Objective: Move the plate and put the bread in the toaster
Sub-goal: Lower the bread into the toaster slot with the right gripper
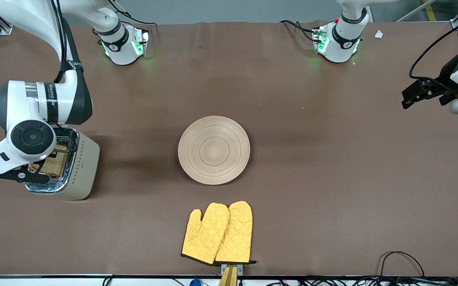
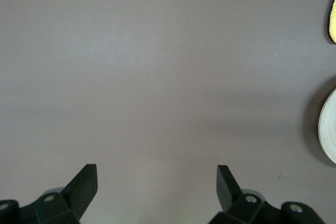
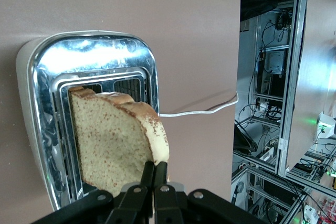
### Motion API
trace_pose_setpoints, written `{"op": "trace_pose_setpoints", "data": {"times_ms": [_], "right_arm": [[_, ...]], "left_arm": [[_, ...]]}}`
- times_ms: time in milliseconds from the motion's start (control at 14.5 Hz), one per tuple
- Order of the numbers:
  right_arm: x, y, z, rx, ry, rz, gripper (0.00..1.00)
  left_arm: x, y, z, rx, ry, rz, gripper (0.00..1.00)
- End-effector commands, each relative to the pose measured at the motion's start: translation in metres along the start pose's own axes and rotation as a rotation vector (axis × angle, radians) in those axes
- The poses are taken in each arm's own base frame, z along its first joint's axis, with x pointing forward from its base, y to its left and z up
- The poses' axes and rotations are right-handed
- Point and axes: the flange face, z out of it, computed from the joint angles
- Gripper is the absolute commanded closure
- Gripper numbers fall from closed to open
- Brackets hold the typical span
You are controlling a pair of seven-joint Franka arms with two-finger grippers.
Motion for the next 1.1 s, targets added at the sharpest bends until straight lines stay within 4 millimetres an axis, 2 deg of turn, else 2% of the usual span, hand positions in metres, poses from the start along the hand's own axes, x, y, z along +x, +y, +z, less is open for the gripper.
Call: {"op": "trace_pose_setpoints", "data": {"times_ms": [0, 206, 275, 413, 482, 619, 757, 895, 1032], "right_arm": [[0.004, -0.009, 0.02, 0.033, -0.04, 0.017, 0.98], [0.006, -0.026, 0.038, 0.067, -0.091, 0.011, 0.92], [0.007, -0.026, 0.038, 0.077, -0.094, 0.014, 0.78], [0.01, -0.035, 0.044, 0.072, -0.098, 0.005, 0.12], [0.01, -0.039, 0.042, 0.074, -0.095, -0.005, 0.0], [0.008, -0.045, 0.03, 0.131, -0.099, -0.004, 0.0], [0.005, -0.032, -0.006, 0.254, -0.11, 0.034, 0.0], [-0.008, 0.021, -0.059, 0.377, -0.112, 0.084, 0.0], [-0.032, 0.074, -0.104, 0.468, -0.057, 0.057, 0.0]], "left_arm": [[0.002, 0.001, -0.004, 0.003, 0.011, 0.019, 0.0], [0.002, 0.001, -0.004, 0.003, 0.011, 0.019, 0.0], [0.002, 0.001, -0.004, 0.003, 0.011, 0.019, 0.0], [0.002, 0.002, -0.004, 0.003, 0.011, 0.021, 0.0], [0.002, 0.001, -0.004, 0.003, 0.011, 0.019, 0.0], [0.002, 0.002, -0.004, 0.003, 0.011, 0.021, 0.0], [0.002, 0.001, -0.004, 0.003, 0.011, 0.019, 0.0], [0.002, 0.001, -0.004, 0.003, 0.012, 0.021, 0.0], [0.002, 0.001, -0.005, 0.003, 0.014, 0.021, 0.0]]}}
